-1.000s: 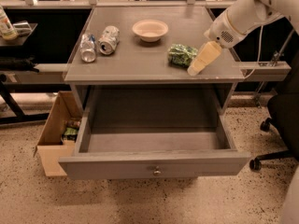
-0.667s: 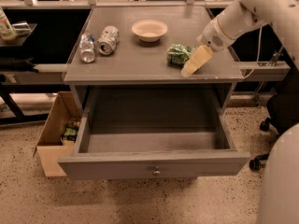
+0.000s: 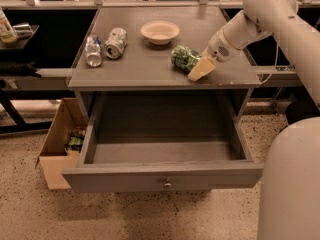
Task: Place green can into top drawer
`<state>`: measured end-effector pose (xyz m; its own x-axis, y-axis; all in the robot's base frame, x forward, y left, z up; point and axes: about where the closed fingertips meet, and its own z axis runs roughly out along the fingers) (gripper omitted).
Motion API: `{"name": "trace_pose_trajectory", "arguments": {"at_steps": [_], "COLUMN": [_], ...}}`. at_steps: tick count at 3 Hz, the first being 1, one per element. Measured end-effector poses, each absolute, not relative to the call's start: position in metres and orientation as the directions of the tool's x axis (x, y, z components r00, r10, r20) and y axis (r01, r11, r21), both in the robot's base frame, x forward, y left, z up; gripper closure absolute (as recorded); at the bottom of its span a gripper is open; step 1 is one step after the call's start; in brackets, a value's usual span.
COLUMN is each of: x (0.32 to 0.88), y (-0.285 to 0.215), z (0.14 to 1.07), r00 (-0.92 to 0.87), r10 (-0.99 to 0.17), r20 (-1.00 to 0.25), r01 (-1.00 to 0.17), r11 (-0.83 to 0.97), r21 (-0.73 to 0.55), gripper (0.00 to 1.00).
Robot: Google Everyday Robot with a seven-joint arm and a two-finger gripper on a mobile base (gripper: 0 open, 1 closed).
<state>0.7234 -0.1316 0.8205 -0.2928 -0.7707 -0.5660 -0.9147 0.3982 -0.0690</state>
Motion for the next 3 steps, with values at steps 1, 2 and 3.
{"name": "trace_pose_trajectory", "arguments": {"at_steps": [1,2,3], "x": [0.723,0.694,0.655], "y": [-0.132,-0.110,-0.087], "z": [0.823,0.858,0.907], "r00": [-0.293,-0.170,0.001], "r10": [-0.771,-0.783,-0.766], "r20": [-0.566,-0.598,-0.643], "r01": [-0.915,-0.943,-0.955], "r11": [0.398,0.306,0.190], "r21": [-0.069,-0.133,-0.229], "gripper": [0.85,1.00,1.00]}}
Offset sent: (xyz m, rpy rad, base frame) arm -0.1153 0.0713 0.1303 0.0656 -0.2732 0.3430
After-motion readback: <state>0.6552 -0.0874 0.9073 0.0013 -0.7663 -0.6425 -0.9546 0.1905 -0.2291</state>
